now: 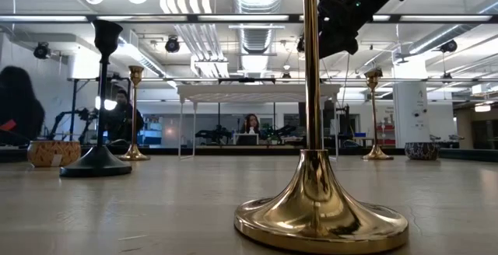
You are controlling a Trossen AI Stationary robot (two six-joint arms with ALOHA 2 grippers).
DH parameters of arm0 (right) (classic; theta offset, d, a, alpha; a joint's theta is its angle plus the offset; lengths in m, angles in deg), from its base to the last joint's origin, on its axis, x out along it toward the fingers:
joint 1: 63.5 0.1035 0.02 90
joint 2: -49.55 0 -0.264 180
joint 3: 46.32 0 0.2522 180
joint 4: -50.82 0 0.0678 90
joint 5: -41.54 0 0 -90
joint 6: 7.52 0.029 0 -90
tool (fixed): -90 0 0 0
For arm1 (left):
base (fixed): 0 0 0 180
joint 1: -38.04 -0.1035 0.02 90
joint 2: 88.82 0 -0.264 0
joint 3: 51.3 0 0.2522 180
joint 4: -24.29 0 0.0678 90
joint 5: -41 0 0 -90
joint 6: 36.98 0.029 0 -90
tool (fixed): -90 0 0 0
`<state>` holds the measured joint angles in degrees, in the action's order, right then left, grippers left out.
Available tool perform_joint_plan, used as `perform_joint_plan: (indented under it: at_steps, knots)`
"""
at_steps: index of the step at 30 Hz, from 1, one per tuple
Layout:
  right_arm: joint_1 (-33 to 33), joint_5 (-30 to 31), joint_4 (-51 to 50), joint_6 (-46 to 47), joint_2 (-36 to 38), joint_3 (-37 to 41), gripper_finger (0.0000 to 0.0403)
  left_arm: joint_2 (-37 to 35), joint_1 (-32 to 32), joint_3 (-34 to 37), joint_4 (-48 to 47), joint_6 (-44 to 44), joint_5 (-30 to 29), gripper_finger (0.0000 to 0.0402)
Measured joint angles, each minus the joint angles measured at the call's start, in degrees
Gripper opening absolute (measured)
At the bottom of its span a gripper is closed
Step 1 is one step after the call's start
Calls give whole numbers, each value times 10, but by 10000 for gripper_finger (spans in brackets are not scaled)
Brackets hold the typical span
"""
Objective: Pick & Place candle stick holders
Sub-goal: Put the right black candle holder on the shelf, then put the top right gold candle holder on the shelf
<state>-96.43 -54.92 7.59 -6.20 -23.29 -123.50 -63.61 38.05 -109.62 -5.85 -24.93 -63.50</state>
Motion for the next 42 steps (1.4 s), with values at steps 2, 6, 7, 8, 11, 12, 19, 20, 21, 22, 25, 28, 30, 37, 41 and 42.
perform_joint_plan:
  at_steps: [2,6,7,8,11,12,19,20,21,22,25,28,30,37,41,42]
  knots:
    - [0,0,1,-2,0,0,134,0,0,0,0,0,0,39]
    - [0,1,1,-13,0,0,174,0,0,0,0,0,0,39]
    - [0,1,1,-13,0,0,183,0,0,0,0,0,0,39]
    - [0,2,1,-14,0,0,191,0,0,0,0,0,0,39]
    - [0,5,-3,-23,0,-2,212,0,0,0,0,0,0,39]
    - [-2,6,-8,-29,0,-7,217,0,0,0,0,0,0,39]
    - [-17,15,-55,-47,22,-47,239,0,0,0,0,0,0,39]
    - [-18,23,-72,-49,28,-52,239,0,0,0,0,0,0,39]
    - [-20,28,-91,-52,36,-57,239,0,0,0,0,0,0,39]
    - [-20,35,-112,-54,44,-60,238,0,0,0,0,0,0,39]
    - [-20,49,-158,-52,73,-58,233,0,0,0,0,4,0,39]
    - [-20,47,-161,-40,102,-46,228,0,0,0,0,13,0,39]
    - [-20,47,-169,-30,117,-38,226,0,0,0,0,14,0,39]
    - [-19,50,-239,27,180,25,228,0,0,0,0,14,0,39]
    - [-19,51,-221,73,236,106,221,0,0,0,0,14,0,39]
    - [-19,51,-206,84,253,131,219,0,0,0,0,14,0,39]
